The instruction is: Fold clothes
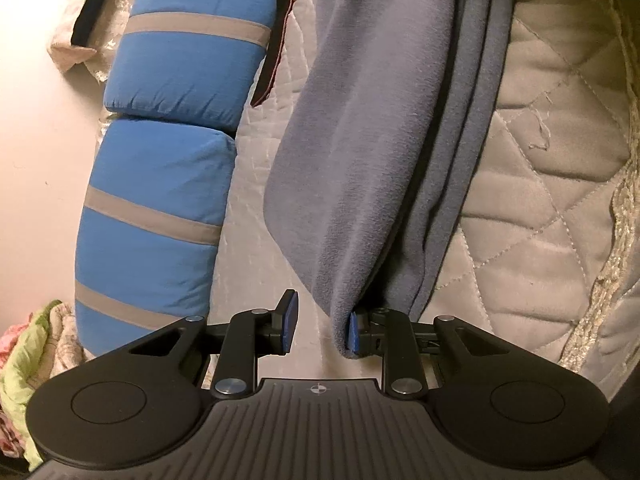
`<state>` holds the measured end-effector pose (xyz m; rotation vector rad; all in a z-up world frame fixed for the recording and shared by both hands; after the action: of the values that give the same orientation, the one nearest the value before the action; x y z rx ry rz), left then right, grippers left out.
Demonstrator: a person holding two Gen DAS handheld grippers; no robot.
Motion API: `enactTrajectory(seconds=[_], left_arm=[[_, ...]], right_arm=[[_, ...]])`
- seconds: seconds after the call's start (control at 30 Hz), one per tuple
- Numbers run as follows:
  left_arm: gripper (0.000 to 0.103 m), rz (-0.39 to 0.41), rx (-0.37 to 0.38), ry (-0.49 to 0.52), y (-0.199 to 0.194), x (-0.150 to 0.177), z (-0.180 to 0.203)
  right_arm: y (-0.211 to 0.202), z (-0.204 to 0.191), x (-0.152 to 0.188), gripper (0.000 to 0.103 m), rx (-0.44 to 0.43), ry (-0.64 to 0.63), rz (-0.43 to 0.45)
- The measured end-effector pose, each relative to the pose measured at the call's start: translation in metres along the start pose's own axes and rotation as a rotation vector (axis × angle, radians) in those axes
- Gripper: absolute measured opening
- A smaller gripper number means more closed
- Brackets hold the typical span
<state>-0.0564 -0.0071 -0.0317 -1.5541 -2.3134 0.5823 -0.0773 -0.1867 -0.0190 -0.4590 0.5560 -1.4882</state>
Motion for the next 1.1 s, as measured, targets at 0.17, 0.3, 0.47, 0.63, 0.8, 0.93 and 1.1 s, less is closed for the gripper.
enactTrajectory(seconds=[0.17, 0.3, 0.47, 0.63, 0.8, 0.93, 1.1], left_arm=[[0.024, 0.001, -0.010, 0.010, -0.003, 0.000, 0.003], [0.024, 0.001, -0.013, 0.014, -0.003, -0.001, 0.003], [0.024, 0.002, -0.015, 0.013, -0.005, 0.000, 0.002], [0.024, 0.003, -0.017, 0.010, -0.007, 0.000, 0.002], [0.025, 0.009, -0.020, -0.002, -0.010, -0.001, 0.000], [0.025, 0.015, -0.033, -0.012, -0.014, -0.004, -0.002], [0.026, 0.028, -0.042, -0.024, -0.020, -0.010, -0.001]], right_arm=[[-0.028, 0.043, 0.001, 0.054, -0.138, 0.281, 0.107], [-0.015, 0.099, 0.023, 0.060, -0.270, 0.682, 0.133], [0.039, 0.132, 0.048, 0.060, -0.447, 1.012, 0.044], [0.082, 0.127, 0.060, 0.057, -0.565, 1.154, -0.085], [0.084, 0.121, 0.065, 0.007, -0.584, 1.163, -0.133], [0.074, 0.136, 0.069, 0.007, -0.554, 1.142, -0.119], [0.069, 0.159, 0.076, 0.006, -0.515, 1.132, -0.106]])
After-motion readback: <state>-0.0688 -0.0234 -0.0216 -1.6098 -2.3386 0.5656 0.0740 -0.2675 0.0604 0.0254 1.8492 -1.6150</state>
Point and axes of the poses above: each gripper's, at about its wrist camera, not at the fingertips, and y roughly the way its jaws point, z to its right, x to its underside, the point moved 2 cm from there along y, roughly the way its jaws point, and after that the axes turned 9 degrees about -z, right-handed, at the moved point
